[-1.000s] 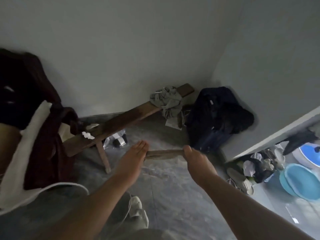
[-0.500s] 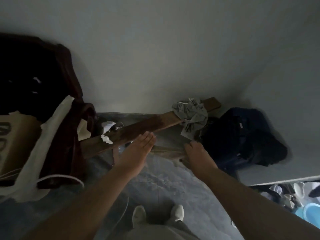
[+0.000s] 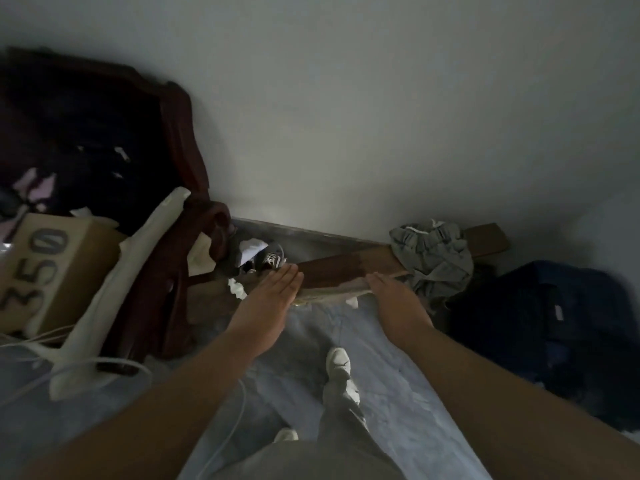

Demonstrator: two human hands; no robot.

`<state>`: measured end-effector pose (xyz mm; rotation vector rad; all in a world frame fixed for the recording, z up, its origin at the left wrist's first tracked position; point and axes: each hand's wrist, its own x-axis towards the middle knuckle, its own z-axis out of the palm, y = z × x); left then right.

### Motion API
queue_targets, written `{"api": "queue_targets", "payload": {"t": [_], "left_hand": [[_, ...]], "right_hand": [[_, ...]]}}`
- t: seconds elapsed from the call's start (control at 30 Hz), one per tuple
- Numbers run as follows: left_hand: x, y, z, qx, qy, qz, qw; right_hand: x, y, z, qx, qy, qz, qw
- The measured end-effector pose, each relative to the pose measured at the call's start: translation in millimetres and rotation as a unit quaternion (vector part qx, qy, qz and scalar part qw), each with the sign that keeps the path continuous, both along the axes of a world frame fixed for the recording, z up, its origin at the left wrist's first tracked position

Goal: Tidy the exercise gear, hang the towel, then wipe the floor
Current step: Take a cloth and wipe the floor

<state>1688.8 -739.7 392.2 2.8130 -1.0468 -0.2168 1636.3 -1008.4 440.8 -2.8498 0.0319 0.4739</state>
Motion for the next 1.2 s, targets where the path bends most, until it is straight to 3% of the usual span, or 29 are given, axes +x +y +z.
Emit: {"api": "queue_targets", "payload": {"t": [0.23,0.37,0.53,0.67,0.73,0.8,0.93,1.2], "left_hand": [[55.9,-36.4,-38.4,-0.041,0.088,0.08,0.992],[88.1,-54.6,-59.6,-0.102,0.151,0.168,0.969],[139.1,-61.3,-82.9,-0.129,0.148,0.214,0.957],[175.2,-55.1,-116.0,-0.112,0.1,0.187,0.971],[176.7,-50.1,-147.7,-0.107,0.097,0.17,0.975],[166.2,-45.7,-185.6,-0.084,0.121,0.158,0.976],[128.2,-46.5,-257.4,0.059,0.222,0.121,0.966],[90.3,-66.8,-275.8,0.055,0.189,0.211,0.957]], "right_hand": [[90.1,-46.4,-44.9,0.043,0.015,0.06,0.997],[140.6,-61.5,-71.5,0.064,0.039,0.072,0.995],[205.9,-63.7,-104.0,0.087,0.029,0.093,0.991],[239.9,-58.8,-142.9,0.066,-0.012,0.104,0.992],[241.1,-59.0,-178.6,0.065,-0.019,0.136,0.988],[230.1,-59.0,-217.8,0.042,0.032,0.157,0.986],[194.9,-50.9,-281.7,-0.037,0.145,0.216,0.965],[160.5,-33.5,-324.1,-0.093,0.15,0.156,0.972]]}}
